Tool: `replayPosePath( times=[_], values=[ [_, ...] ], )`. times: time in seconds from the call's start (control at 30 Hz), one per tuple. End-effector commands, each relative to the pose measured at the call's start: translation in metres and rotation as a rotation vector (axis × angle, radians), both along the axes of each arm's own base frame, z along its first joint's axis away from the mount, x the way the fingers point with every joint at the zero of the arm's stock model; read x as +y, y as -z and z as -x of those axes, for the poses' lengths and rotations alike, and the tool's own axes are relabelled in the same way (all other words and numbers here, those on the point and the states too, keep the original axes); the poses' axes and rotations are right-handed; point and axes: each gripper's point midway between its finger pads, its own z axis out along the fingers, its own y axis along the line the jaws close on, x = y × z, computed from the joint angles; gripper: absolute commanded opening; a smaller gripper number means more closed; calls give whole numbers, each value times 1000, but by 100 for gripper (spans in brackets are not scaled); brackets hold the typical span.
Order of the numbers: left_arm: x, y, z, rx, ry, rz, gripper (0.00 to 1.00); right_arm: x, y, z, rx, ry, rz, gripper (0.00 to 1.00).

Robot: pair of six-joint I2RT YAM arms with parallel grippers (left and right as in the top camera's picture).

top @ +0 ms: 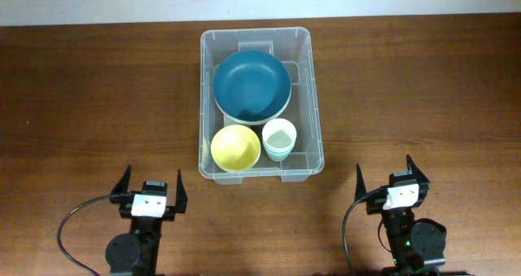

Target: Pack container

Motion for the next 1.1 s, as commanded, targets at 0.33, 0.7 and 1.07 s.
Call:
replayPosePath(
  times=[0.33, 0.7, 1.07],
  values=[
    [-4, 1, 0, 3, 14, 78, 100, -1, 2, 0, 3, 0, 7, 99],
    [-11, 1, 1, 8, 36, 156, 100, -1, 2, 0, 3, 0, 7, 99],
    [-10, 1, 1, 8, 35, 156, 100, -1, 2, 0, 3, 0, 7, 99]
  ],
)
